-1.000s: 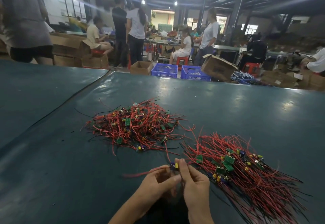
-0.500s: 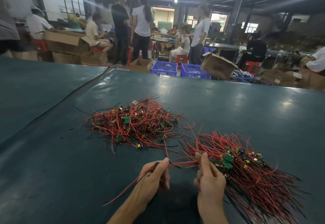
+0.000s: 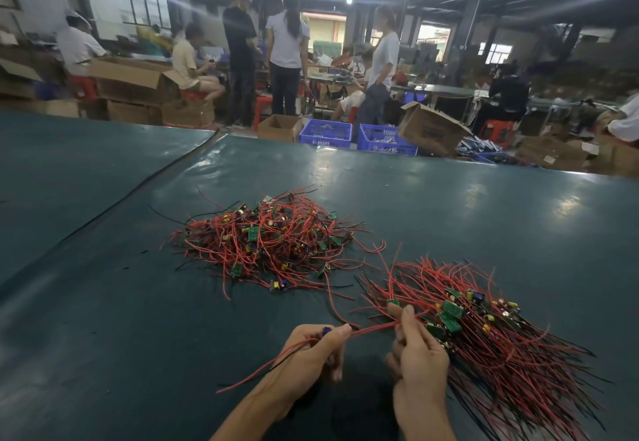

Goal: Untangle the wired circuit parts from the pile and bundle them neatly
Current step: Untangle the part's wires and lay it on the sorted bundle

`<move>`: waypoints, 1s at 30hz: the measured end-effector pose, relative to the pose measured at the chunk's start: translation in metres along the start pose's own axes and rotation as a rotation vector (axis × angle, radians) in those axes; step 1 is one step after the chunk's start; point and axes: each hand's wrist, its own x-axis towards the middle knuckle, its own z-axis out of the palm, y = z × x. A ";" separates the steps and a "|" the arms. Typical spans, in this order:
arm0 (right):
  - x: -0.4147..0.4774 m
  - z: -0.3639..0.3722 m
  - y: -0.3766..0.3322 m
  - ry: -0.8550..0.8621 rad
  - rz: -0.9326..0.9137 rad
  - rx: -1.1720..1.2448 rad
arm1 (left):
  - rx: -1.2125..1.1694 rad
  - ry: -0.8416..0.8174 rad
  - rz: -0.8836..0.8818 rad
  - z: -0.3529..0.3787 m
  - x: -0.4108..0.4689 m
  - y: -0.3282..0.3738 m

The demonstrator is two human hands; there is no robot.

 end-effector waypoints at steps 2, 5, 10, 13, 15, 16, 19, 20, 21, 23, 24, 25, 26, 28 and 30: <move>-0.005 0.004 0.005 -0.056 -0.028 -0.063 | -0.023 -0.005 -0.005 -0.002 0.001 -0.001; -0.019 0.015 0.019 -0.253 -0.109 -0.252 | -0.114 -0.034 -0.072 -0.008 0.000 -0.002; -0.033 0.023 0.026 -0.508 -0.166 -0.399 | -0.150 -0.098 -0.151 -0.008 -0.002 -0.002; -0.026 0.021 0.019 -0.234 -0.029 -0.395 | -0.147 -0.008 -0.094 -0.009 0.001 -0.001; -0.021 0.018 0.013 -0.099 0.161 -0.274 | -0.208 0.056 -0.025 -0.012 0.004 -0.002; -0.019 0.015 0.008 -0.078 0.245 -0.162 | -0.240 0.098 -0.004 -0.014 0.005 -0.002; -0.010 0.004 -0.001 -0.067 0.385 0.216 | -0.283 0.227 0.019 -0.021 0.008 -0.003; -0.008 0.001 -0.003 -0.065 0.393 0.304 | -0.284 0.261 0.019 -0.022 0.008 -0.003; -0.007 -0.002 -0.005 -0.068 0.378 0.374 | -0.269 0.288 0.021 -0.024 0.009 -0.004; -0.005 -0.005 -0.008 -0.065 0.318 0.448 | -0.149 0.350 0.066 -0.027 0.009 -0.007; -0.005 -0.006 -0.009 -0.056 0.283 0.462 | -0.027 0.397 0.116 -0.029 0.009 -0.011; -0.004 -0.006 -0.009 -0.048 0.247 0.466 | 0.126 0.463 0.184 -0.033 0.010 -0.014; -0.003 -0.007 -0.009 -0.042 0.212 0.457 | 0.278 0.542 0.263 -0.038 0.012 -0.016; -0.003 -0.006 -0.010 -0.029 0.138 0.409 | 0.518 0.700 0.394 -0.048 0.018 -0.016; -0.002 -0.005 -0.009 -0.012 0.082 0.359 | 0.682 0.843 0.368 -0.063 0.025 -0.015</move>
